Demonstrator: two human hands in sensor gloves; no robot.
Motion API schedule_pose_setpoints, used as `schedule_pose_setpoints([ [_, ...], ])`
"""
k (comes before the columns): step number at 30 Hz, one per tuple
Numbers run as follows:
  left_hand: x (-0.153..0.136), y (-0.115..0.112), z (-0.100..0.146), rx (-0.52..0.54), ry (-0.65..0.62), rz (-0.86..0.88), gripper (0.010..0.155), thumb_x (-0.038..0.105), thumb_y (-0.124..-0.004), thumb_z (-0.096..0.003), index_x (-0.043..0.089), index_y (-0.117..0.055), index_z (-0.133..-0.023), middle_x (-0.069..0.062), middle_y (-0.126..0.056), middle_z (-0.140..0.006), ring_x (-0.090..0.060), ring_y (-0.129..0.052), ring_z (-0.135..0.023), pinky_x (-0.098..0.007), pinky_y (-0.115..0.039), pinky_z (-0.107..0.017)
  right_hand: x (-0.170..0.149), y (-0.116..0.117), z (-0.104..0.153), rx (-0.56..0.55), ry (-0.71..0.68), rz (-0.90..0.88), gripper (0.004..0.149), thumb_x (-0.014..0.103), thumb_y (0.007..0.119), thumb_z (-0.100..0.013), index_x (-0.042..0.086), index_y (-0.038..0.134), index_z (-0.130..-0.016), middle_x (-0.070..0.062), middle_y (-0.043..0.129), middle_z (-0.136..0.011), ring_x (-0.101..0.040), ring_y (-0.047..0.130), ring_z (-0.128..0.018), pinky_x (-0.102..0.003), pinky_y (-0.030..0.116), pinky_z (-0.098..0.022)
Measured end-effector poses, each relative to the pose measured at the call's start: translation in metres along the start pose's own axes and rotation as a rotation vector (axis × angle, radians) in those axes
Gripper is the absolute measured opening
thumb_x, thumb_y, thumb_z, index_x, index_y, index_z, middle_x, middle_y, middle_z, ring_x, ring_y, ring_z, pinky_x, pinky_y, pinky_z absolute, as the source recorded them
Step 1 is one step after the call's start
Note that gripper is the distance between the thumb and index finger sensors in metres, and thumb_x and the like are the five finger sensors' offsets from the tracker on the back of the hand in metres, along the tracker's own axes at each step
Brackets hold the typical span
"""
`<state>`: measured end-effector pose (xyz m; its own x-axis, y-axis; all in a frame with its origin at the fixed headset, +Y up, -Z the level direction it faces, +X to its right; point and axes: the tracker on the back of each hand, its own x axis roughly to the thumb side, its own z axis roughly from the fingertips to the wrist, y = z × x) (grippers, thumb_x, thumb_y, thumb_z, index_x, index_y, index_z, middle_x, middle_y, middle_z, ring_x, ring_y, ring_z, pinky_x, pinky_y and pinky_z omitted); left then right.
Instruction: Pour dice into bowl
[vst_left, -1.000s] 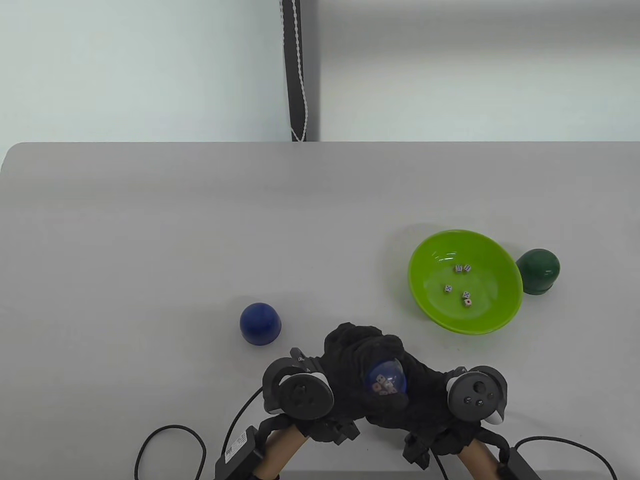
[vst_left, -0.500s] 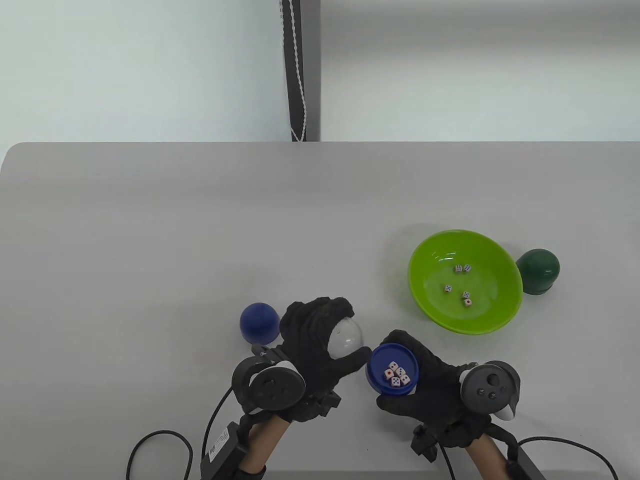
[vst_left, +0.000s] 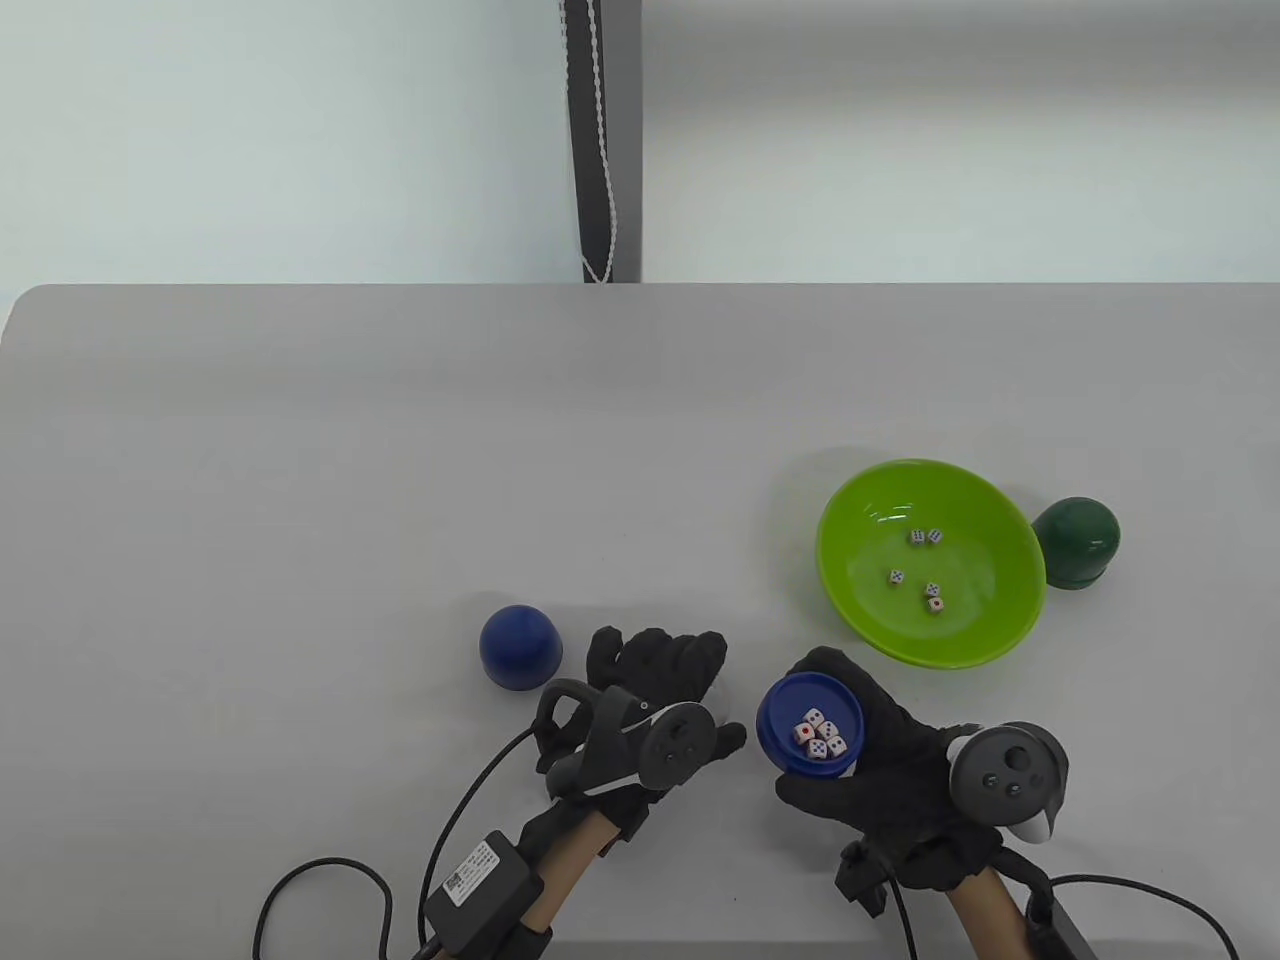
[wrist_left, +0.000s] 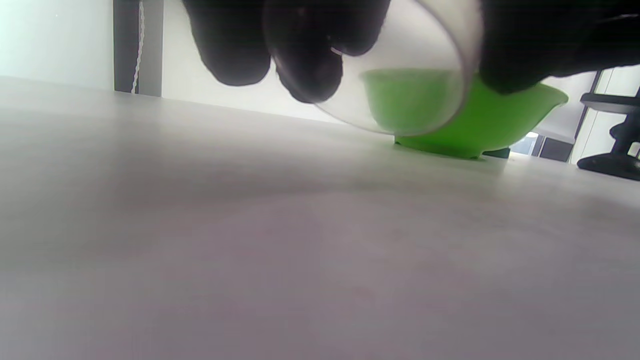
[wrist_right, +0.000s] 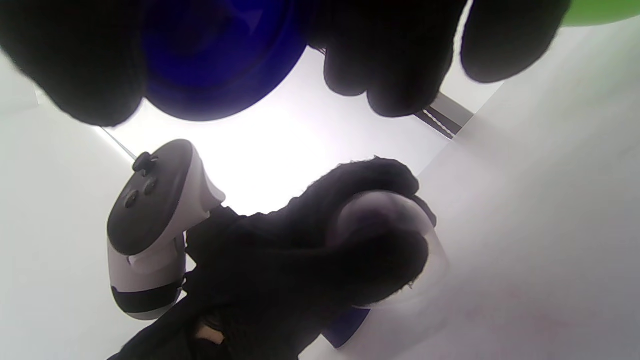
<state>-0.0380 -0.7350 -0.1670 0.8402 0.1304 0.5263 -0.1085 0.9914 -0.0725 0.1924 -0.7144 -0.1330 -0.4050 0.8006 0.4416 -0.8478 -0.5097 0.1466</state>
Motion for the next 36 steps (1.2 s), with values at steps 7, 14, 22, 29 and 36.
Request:
schedule_pose_setpoints([
  [7, 0.007, -0.008, -0.005, -0.117, 0.011, -0.083, 0.088, 0.061, -0.077, -0.0494, 0.009, -0.047, -0.113, -0.018, -0.072, -0.111, -0.047, -0.071, -0.098, -0.079, -0.042, -0.066, 0.0, 0.001, 0.0, 0.007, -0.007, -0.001, 0.111, 0.068, 0.091, -0.036, -0.002, 0.046, -0.109, -0.025, 0.075, -0.101, -0.045, 0.087, -0.083, -0.066, 0.071, -0.056],
  [14, 0.007, -0.012, -0.006, -0.168, 0.015, -0.141, 0.088, 0.064, -0.075, -0.0503, 0.012, -0.044, -0.114, -0.017, -0.069, -0.113, -0.047, -0.07, -0.1, -0.08, -0.041, -0.066, 0.0, 0.001, 0.0, 0.014, -0.006, 0.005, 0.111, 0.067, 0.091, -0.036, -0.002, 0.045, -0.109, -0.026, 0.075, -0.1, -0.045, 0.087, -0.083, -0.066, 0.071, -0.056],
  [22, 0.002, 0.004, 0.002, -0.038, 0.006, -0.025, 0.091, 0.062, -0.078, -0.0486, 0.007, -0.047, -0.114, -0.023, -0.069, -0.112, -0.052, -0.072, -0.096, -0.082, -0.042, -0.063, 0.0, 0.001, 0.0, 0.016, -0.009, 0.006, 0.111, 0.067, 0.091, -0.036, -0.002, 0.045, -0.109, -0.026, 0.074, -0.101, -0.045, 0.087, -0.083, -0.067, 0.07, -0.056],
  [29, -0.014, 0.044, 0.032, 0.149, 0.029, 0.058, 0.089, 0.061, -0.075, -0.0508, 0.006, -0.045, -0.114, -0.024, -0.066, -0.113, -0.052, -0.072, -0.096, -0.082, -0.043, -0.063, 0.0, 0.0, 0.0, 0.015, -0.009, 0.02, 0.111, 0.067, 0.091, -0.036, -0.002, 0.045, -0.109, -0.026, 0.074, -0.101, -0.045, 0.086, -0.084, -0.067, 0.07, -0.056],
  [36, -0.044, 0.041, 0.063, 0.341, -0.12, 0.501, 0.09, 0.057, -0.076, -0.0529, 0.005, -0.038, -0.115, -0.03, -0.049, -0.116, -0.053, -0.07, -0.096, -0.08, -0.051, -0.063, 0.0, 0.005, 0.0, 0.042, -0.012, 0.059, 0.111, 0.066, 0.092, -0.036, -0.002, 0.044, -0.109, -0.026, 0.073, -0.101, -0.046, 0.086, -0.084, -0.067, 0.07, -0.056],
])
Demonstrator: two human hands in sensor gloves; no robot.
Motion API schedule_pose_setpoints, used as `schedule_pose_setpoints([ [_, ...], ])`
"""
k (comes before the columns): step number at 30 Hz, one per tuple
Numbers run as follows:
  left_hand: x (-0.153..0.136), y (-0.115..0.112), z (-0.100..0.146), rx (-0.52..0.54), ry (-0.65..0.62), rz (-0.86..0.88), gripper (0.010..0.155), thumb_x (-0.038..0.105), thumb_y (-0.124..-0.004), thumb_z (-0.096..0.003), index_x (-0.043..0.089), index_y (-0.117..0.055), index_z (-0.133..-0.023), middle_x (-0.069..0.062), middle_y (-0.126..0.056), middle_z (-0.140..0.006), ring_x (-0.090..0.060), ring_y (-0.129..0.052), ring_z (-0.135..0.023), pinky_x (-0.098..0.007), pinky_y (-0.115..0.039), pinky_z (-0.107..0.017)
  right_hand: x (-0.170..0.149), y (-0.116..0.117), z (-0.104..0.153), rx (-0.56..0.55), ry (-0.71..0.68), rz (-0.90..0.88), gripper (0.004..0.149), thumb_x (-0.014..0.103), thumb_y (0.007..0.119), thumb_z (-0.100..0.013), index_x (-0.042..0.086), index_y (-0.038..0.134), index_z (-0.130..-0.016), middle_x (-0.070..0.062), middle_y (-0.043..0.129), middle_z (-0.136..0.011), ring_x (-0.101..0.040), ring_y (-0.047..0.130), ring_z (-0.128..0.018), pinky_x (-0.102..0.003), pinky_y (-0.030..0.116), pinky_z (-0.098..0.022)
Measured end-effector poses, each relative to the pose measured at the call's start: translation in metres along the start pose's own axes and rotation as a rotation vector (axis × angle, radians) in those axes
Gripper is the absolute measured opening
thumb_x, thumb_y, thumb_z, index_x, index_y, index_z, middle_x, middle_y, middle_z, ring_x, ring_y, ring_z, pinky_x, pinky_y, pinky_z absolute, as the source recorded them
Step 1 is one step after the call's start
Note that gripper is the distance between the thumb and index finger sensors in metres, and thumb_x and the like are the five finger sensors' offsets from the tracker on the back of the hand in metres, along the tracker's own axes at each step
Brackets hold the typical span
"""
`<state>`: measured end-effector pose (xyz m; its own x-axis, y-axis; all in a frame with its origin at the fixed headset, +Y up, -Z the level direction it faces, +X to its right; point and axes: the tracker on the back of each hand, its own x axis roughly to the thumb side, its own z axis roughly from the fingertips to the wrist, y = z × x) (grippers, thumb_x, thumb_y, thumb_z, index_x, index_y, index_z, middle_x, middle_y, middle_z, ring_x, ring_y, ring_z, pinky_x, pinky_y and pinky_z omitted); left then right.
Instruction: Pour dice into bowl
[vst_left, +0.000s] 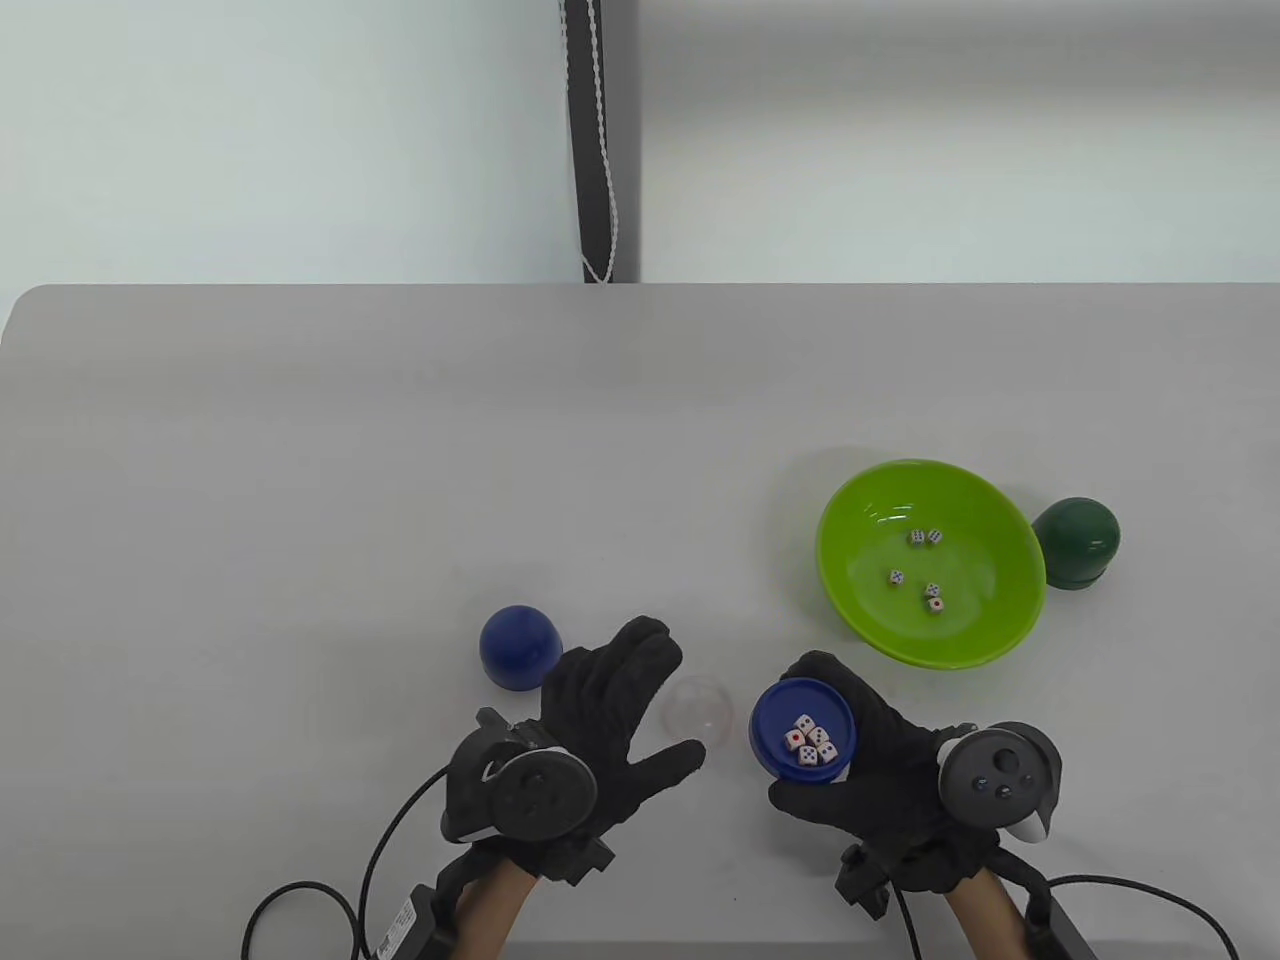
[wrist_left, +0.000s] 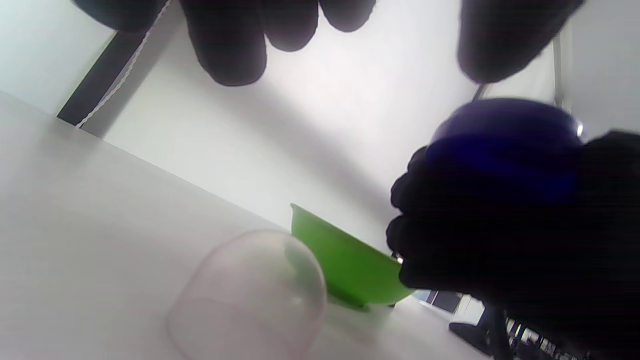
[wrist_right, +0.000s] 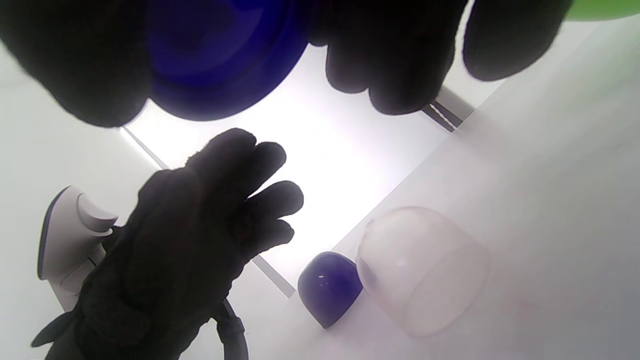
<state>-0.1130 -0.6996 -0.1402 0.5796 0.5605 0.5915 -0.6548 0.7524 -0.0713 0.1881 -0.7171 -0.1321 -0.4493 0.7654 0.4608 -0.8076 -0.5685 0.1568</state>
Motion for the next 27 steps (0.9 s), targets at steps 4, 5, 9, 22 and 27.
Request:
schedule_pose_setpoints([
  [4, -0.012, 0.006, 0.001, 0.065, 0.02, 0.135, 0.088, 0.056, -0.076, -0.0539, 0.004, -0.039, -0.114, -0.031, -0.049, -0.115, -0.053, -0.068, -0.096, -0.08, -0.05, -0.063, 0.0, -0.002, 0.001, -0.015, 0.002, 0.009, 0.111, 0.066, 0.092, -0.036, -0.002, 0.043, -0.109, -0.026, 0.073, -0.102, -0.046, 0.086, -0.084, -0.067, 0.07, -0.056],
  [5, -0.014, 0.007, 0.002, 0.087, 0.029, 0.145, 0.087, 0.055, -0.076, -0.0539, 0.004, -0.04, -0.114, -0.031, -0.05, -0.115, -0.054, -0.068, -0.096, -0.08, -0.05, -0.062, 0.0, -0.002, 0.001, -0.022, 0.002, 0.012, 0.111, 0.066, 0.092, -0.036, -0.002, 0.043, -0.109, -0.026, 0.072, -0.102, -0.046, 0.086, -0.084, -0.067, 0.07, -0.056],
  [9, -0.013, 0.012, 0.002, 0.081, 0.034, 0.132, 0.086, 0.056, -0.075, -0.0546, 0.004, -0.04, -0.114, -0.031, -0.051, -0.115, -0.055, -0.067, -0.096, -0.08, -0.049, -0.063, 0.0, -0.002, 0.001, -0.022, 0.004, 0.036, 0.111, 0.065, 0.092, -0.036, -0.002, 0.043, -0.109, -0.026, 0.072, -0.102, -0.046, 0.085, -0.084, -0.067, 0.07, -0.056],
  [22, -0.012, 0.015, 0.002, 0.054, 0.022, 0.115, 0.087, 0.058, -0.074, -0.0551, 0.005, -0.039, -0.115, -0.03, -0.05, -0.116, -0.057, -0.064, -0.097, -0.08, -0.047, -0.063, 0.02, -0.021, 0.002, -0.132, -0.037, 0.137, 0.111, 0.064, 0.093, -0.037, -0.001, 0.041, -0.11, -0.026, 0.07, -0.104, -0.047, 0.084, -0.085, -0.066, 0.069, -0.058],
  [27, -0.01, 0.019, 0.002, 0.064, 0.015, 0.143, 0.087, 0.058, -0.074, -0.0552, 0.005, -0.039, -0.115, -0.031, -0.05, -0.116, -0.057, -0.063, -0.097, -0.08, -0.046, -0.064, 0.021, -0.067, -0.008, -0.278, 0.091, 0.331, 0.111, 0.064, 0.093, -0.037, 0.0, 0.041, -0.111, -0.026, 0.07, -0.105, -0.046, 0.085, -0.085, -0.063, 0.072, -0.057],
])
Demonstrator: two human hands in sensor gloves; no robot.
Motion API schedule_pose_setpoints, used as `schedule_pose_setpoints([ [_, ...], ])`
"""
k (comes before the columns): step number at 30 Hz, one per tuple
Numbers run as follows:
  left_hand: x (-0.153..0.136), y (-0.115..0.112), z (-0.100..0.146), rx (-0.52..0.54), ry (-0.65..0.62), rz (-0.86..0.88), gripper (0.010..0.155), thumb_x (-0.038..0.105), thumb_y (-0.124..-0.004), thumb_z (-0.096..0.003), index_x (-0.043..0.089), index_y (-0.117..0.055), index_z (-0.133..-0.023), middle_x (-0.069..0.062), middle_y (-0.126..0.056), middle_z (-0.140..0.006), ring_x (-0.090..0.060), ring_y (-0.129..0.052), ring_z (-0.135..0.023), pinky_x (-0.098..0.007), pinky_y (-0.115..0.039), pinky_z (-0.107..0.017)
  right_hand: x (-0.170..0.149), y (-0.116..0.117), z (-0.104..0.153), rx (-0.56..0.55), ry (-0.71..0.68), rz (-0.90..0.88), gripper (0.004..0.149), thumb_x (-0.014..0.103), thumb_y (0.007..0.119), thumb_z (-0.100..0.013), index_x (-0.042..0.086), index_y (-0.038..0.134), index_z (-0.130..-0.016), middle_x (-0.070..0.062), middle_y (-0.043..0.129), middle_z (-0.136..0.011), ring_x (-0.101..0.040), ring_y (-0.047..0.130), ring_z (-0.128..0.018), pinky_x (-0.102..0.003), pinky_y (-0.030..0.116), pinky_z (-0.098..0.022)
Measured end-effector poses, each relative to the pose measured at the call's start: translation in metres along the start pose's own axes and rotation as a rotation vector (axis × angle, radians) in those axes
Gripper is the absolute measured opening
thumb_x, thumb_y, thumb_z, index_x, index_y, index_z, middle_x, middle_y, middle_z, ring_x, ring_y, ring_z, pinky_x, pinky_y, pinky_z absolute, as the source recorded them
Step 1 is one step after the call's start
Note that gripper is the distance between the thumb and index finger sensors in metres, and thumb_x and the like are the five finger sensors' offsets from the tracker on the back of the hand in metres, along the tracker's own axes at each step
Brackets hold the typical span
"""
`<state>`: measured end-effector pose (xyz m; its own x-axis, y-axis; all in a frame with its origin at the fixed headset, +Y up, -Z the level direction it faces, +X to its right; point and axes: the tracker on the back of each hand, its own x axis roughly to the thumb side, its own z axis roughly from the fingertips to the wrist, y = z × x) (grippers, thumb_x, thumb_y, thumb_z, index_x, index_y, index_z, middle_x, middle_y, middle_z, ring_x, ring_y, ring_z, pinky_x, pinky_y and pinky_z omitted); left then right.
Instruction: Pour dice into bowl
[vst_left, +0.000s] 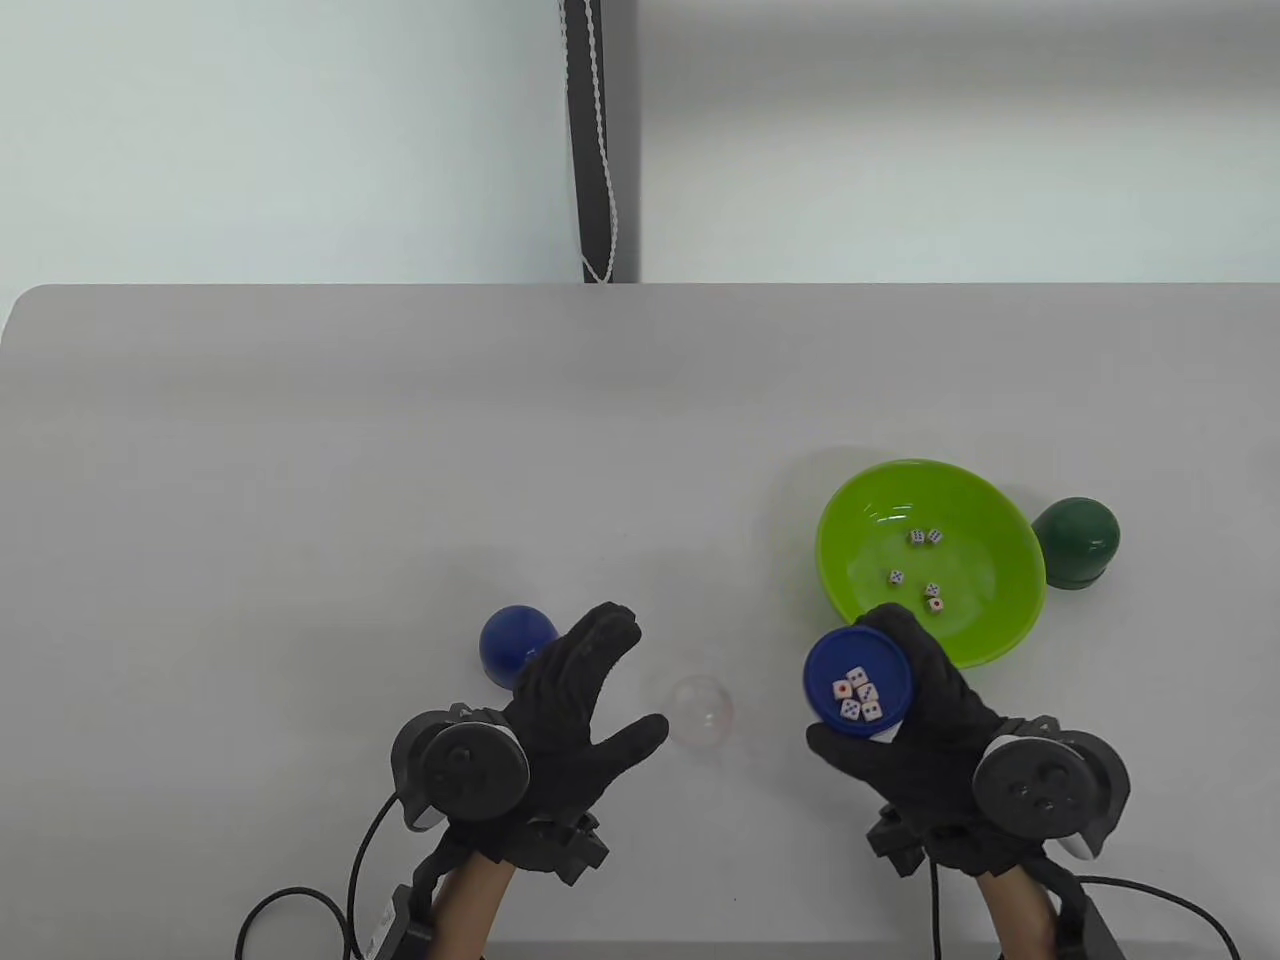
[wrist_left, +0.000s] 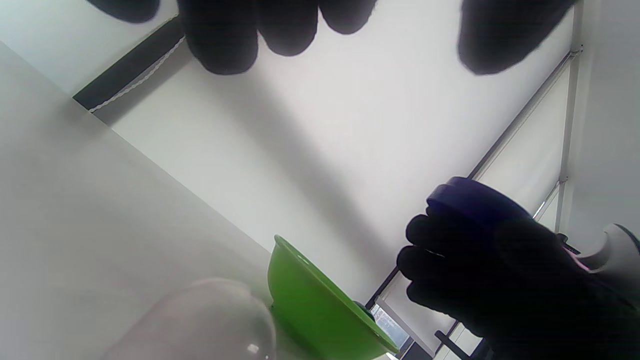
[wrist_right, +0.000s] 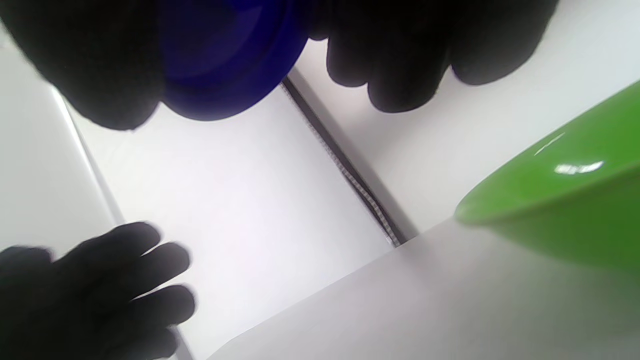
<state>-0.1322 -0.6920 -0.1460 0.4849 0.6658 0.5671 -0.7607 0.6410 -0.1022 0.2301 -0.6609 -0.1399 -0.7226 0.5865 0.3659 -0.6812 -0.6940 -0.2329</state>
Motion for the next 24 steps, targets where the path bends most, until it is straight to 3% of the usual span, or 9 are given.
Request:
schedule_pose_setpoints([
  [4, 0.003, 0.001, 0.0, -0.001, -0.014, -0.007, 0.087, 0.058, -0.074, -0.0551, 0.005, -0.038, -0.115, -0.03, -0.049, -0.117, -0.057, -0.063, -0.097, -0.08, -0.046, -0.064, -0.022, -0.024, -0.028, 0.007, 0.151, 0.117, 0.111, 0.063, 0.094, -0.039, -0.001, 0.04, -0.112, -0.028, 0.068, -0.105, -0.048, 0.083, -0.086, -0.064, 0.07, -0.058],
  [9, 0.004, 0.0, 0.0, -0.01, -0.019, -0.005, 0.088, 0.058, -0.073, -0.0552, 0.005, -0.038, -0.116, -0.03, -0.048, -0.117, -0.057, -0.062, -0.098, -0.08, -0.046, -0.064, -0.043, -0.029, -0.059, 0.133, 0.282, 0.504, 0.111, 0.061, 0.094, -0.038, 0.0, 0.038, -0.112, -0.027, 0.065, -0.107, -0.048, 0.08, -0.089, -0.065, 0.068, -0.06],
  [18, 0.002, -0.001, 0.0, -0.03, -0.009, -0.017, 0.088, 0.058, -0.073, -0.0552, 0.005, -0.037, -0.116, -0.031, -0.048, -0.117, -0.058, -0.063, -0.098, -0.08, -0.046, -0.064, -0.05, 0.009, -0.077, 0.318, 0.199, 1.104, 0.111, 0.061, 0.096, -0.034, 0.007, 0.04, -0.112, -0.021, 0.067, -0.109, -0.044, 0.079, -0.093, -0.066, 0.065, -0.064],
  [24, 0.003, -0.002, 0.0, -0.044, -0.009, -0.021, 0.088, 0.058, -0.073, -0.0554, 0.005, -0.037, -0.116, -0.03, -0.047, -0.117, -0.057, -0.062, -0.098, -0.08, -0.045, -0.064, -0.049, 0.034, -0.077, 0.398, 0.127, 1.318, 0.11, 0.06, 0.096, -0.033, 0.01, 0.038, -0.112, -0.019, 0.064, -0.111, -0.043, 0.076, -0.095, -0.067, 0.062, -0.066],
])
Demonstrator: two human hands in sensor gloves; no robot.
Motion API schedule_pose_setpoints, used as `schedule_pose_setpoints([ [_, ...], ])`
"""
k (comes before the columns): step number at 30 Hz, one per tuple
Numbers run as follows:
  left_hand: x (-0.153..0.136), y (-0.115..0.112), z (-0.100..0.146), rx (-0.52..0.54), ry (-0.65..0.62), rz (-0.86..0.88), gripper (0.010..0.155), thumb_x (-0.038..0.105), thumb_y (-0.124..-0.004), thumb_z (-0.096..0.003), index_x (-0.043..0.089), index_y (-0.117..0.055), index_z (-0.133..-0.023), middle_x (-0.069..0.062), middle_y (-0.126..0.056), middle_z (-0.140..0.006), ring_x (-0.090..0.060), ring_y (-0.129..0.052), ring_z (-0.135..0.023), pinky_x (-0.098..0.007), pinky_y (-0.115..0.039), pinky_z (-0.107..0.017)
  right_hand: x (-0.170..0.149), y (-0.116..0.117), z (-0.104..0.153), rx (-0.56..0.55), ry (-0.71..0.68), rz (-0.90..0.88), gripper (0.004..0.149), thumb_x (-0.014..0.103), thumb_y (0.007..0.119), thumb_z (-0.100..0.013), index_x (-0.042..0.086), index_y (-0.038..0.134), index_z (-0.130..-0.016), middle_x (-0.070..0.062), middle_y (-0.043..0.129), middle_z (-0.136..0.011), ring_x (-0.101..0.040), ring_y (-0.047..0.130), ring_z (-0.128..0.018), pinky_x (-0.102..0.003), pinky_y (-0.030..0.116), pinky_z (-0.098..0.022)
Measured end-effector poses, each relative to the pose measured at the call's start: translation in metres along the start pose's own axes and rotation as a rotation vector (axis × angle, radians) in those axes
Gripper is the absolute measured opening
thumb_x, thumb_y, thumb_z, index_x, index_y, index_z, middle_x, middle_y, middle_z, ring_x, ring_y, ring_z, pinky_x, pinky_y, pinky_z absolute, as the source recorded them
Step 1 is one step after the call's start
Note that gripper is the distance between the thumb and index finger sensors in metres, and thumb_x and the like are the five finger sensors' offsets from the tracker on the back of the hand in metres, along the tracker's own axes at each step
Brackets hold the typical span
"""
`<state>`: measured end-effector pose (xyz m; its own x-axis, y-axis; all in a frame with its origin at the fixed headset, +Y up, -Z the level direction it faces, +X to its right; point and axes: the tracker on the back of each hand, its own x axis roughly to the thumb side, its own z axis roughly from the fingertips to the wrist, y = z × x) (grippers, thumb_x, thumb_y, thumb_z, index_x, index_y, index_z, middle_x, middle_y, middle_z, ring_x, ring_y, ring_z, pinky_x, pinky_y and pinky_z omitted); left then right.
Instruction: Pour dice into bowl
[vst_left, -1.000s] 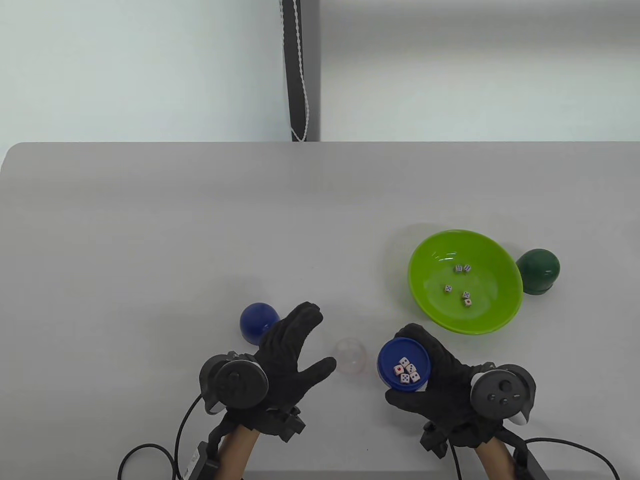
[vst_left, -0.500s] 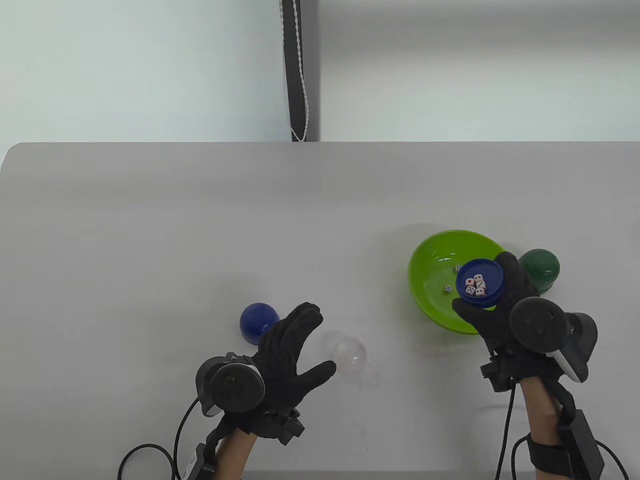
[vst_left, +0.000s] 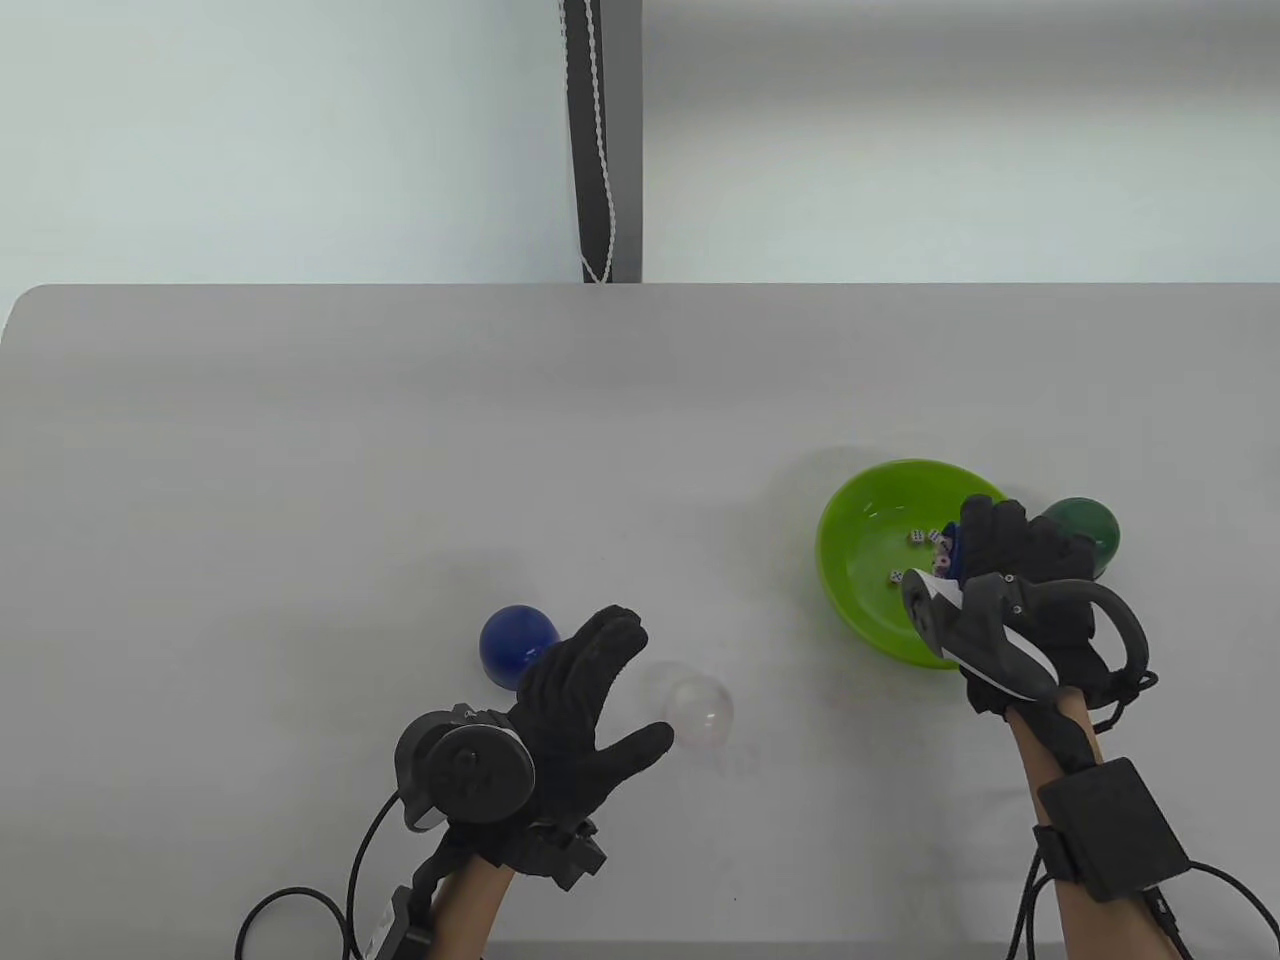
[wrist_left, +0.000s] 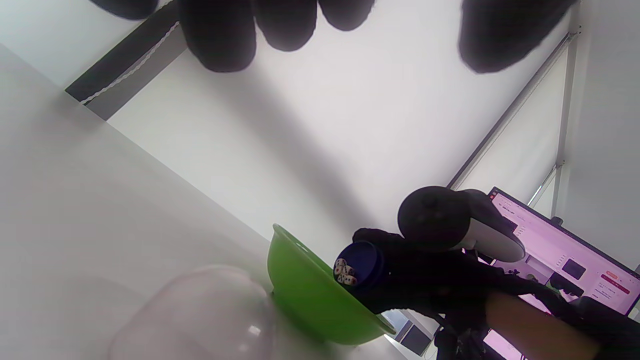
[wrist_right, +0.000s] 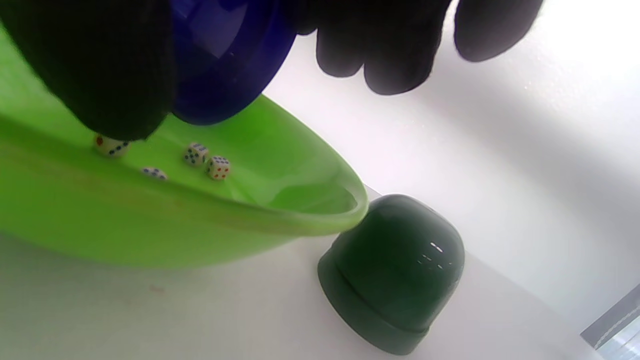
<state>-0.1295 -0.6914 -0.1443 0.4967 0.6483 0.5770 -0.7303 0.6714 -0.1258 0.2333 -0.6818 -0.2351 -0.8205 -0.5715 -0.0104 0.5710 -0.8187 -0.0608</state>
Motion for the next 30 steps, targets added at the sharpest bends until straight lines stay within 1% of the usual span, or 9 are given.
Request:
schedule_pose_setpoints([
  [3, 0.0, -0.001, 0.0, -0.01, -0.001, -0.006, 0.088, 0.058, -0.073, -0.0554, 0.005, -0.037, -0.116, -0.031, -0.047, -0.117, -0.058, -0.062, -0.098, -0.08, -0.045, -0.064, 0.007, 0.004, -0.001, 0.019, -0.027, 0.073, 0.11, 0.061, 0.095, -0.033, 0.01, 0.038, -0.112, -0.018, 0.064, -0.111, -0.043, 0.076, -0.096, -0.067, 0.062, -0.067],
  [9, 0.001, -0.001, -0.001, -0.022, -0.002, -0.014, 0.088, 0.058, -0.073, -0.0554, 0.005, -0.036, -0.116, -0.031, -0.047, -0.118, -0.058, -0.062, -0.098, -0.081, -0.045, -0.064, 0.008, 0.006, -0.001, 0.026, -0.023, 0.112, 0.11, 0.06, 0.095, -0.033, 0.01, 0.037, -0.112, -0.018, 0.063, -0.111, -0.043, 0.076, -0.096, -0.067, 0.061, -0.067],
  [13, 0.001, -0.002, -0.001, -0.032, 0.001, -0.015, 0.089, 0.058, -0.073, -0.0553, 0.005, -0.037, -0.116, -0.031, -0.047, -0.117, -0.058, -0.062, -0.098, -0.081, -0.045, -0.064, 0.004, 0.007, -0.001, 0.032, -0.02, 0.063, 0.11, 0.061, 0.094, -0.033, 0.01, 0.037, -0.112, -0.018, 0.064, -0.111, -0.043, 0.076, -0.095, -0.067, 0.062, -0.066],
  [16, 0.002, -0.002, -0.001, -0.034, 0.001, -0.017, 0.088, 0.058, -0.073, -0.0555, 0.005, -0.037, -0.116, -0.031, -0.046, -0.118, -0.058, -0.062, -0.098, -0.081, -0.045, -0.064, 0.002, 0.008, -0.001, 0.042, -0.013, 0.065, 0.11, 0.061, 0.094, -0.033, 0.01, 0.037, -0.112, -0.018, 0.064, -0.111, -0.043, 0.076, -0.096, -0.067, 0.061, -0.067],
  [20, 0.002, -0.003, -0.001, -0.04, 0.0, -0.023, 0.089, 0.058, -0.073, -0.0555, 0.005, -0.036, -0.116, -0.031, -0.046, -0.118, -0.058, -0.062, -0.098, -0.081, -0.045, -0.064, -0.002, 0.009, 0.001, 0.023, -0.004, 0.04, 0.11, 0.062, 0.094, -0.033, 0.01, 0.037, -0.112, -0.018, 0.064, -0.111, -0.043, 0.076, -0.095, -0.067, 0.062, -0.066],
  [23, 0.002, -0.003, -0.001, -0.031, -0.005, -0.036, 0.088, 0.058, -0.073, -0.0554, 0.005, -0.037, -0.116, -0.031, -0.047, -0.117, -0.058, -0.062, -0.098, -0.08, -0.045, -0.064, -0.01, 0.006, 0.004, -0.011, 0.001, -0.067, 0.11, 0.064, 0.092, -0.032, 0.01, 0.039, -0.111, -0.017, 0.066, -0.11, -0.043, 0.077, -0.095, -0.066, 0.064, -0.065],
  [27, 0.002, -0.003, -0.001, -0.031, 0.0, -0.033, 0.088, 0.058, -0.073, -0.0555, 0.005, -0.037, -0.116, -0.031, -0.047, -0.117, -0.058, -0.062, -0.098, -0.08, -0.045, -0.064, -0.029, -0.005, 0.015, -0.117, 0.035, -0.448, 0.11, 0.064, 0.092, -0.032, 0.007, 0.04, -0.111, -0.02, 0.067, -0.108, -0.045, 0.078, -0.092, -0.065, 0.065, -0.062],
  [29, 0.002, -0.003, -0.002, -0.035, 0.002, -0.03, 0.089, 0.058, -0.073, -0.0555, 0.005, -0.036, -0.116, -0.031, -0.047, -0.117, -0.058, -0.062, -0.098, -0.081, -0.045, -0.064, -0.033, -0.012, 0.025, -0.148, 0.026, -0.604, 0.11, 0.064, 0.092, -0.033, 0.006, 0.04, -0.111, -0.02, 0.067, -0.108, -0.046, 0.078, -0.092, -0.065, 0.065, -0.062],
  [30, 0.002, -0.003, -0.002, -0.035, 0.003, -0.03, 0.088, 0.058, -0.073, -0.0556, 0.005, -0.036, -0.116, -0.031, -0.046, -0.118, -0.058, -0.062, -0.098, -0.08, -0.045, -0.064, -0.033, -0.017, 0.032, -0.164, -0.002, -0.697, 0.11, 0.064, 0.092, -0.033, 0.006, 0.04, -0.111, -0.021, 0.067, -0.107, -0.047, 0.078, -0.092, -0.066, 0.065, -0.062],
])
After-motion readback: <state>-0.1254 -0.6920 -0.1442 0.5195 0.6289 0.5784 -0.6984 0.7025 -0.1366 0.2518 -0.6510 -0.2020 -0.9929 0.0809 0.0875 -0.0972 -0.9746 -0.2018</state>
